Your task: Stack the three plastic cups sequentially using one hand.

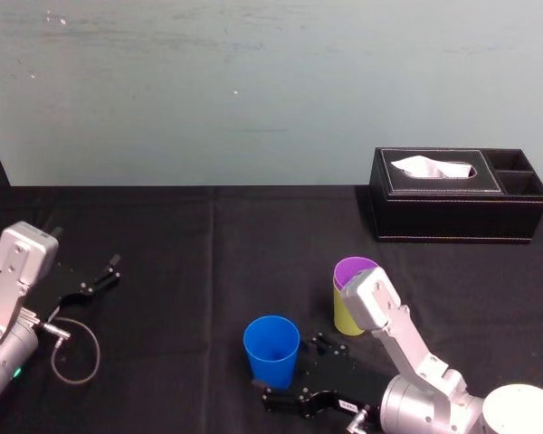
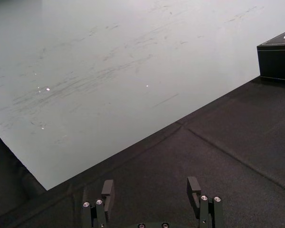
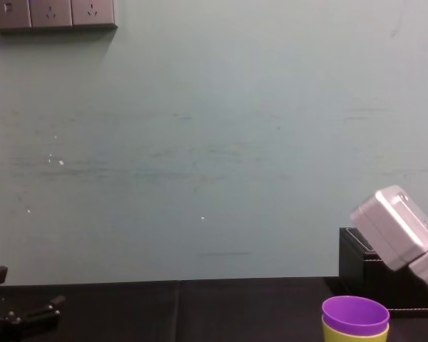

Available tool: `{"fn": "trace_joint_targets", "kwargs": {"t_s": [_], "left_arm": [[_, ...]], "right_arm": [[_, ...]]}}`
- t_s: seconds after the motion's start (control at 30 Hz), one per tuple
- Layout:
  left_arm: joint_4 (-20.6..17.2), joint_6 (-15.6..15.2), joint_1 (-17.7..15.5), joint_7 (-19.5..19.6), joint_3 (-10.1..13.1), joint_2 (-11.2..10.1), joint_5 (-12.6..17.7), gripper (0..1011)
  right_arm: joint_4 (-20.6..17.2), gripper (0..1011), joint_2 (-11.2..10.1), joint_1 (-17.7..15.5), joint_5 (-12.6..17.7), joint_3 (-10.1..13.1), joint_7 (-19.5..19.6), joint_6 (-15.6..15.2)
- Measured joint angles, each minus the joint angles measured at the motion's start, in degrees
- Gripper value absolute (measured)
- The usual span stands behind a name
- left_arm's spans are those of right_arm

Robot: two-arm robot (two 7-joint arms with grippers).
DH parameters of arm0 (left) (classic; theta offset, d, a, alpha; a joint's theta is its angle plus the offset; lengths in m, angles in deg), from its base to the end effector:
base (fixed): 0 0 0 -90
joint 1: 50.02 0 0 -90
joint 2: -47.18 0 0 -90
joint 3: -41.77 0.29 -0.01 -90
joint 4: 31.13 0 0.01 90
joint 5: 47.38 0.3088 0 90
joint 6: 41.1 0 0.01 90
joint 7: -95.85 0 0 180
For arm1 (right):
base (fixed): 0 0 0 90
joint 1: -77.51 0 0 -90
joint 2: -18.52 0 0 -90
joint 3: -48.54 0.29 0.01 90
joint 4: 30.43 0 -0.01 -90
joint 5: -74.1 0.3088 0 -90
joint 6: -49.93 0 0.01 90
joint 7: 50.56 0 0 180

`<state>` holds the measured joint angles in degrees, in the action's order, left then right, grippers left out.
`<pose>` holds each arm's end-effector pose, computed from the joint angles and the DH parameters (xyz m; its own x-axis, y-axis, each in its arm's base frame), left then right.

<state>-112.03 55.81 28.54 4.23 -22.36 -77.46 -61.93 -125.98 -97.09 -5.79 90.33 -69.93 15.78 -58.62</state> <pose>0.3581 0.0826 -0.3023 0.2924 0.8803 0.3736 -0.9552 0.2875 0.0701 0.3226 0.0241 -0.2777 0.7704 -0.6373 0.0184 0.5983 0.7127 -0.3662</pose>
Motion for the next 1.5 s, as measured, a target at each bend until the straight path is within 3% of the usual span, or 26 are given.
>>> {"fn": "trace_joint_targets", "kwargs": {"t_s": [1.5], "left_arm": [[0.0, 0.0, 0.0, 0.0, 0.0, 0.0, 0.0, 1000]], "right_arm": [[4.4, 1003, 3.9, 1.3, 0.0, 0.4, 1.9, -0.2]]}}
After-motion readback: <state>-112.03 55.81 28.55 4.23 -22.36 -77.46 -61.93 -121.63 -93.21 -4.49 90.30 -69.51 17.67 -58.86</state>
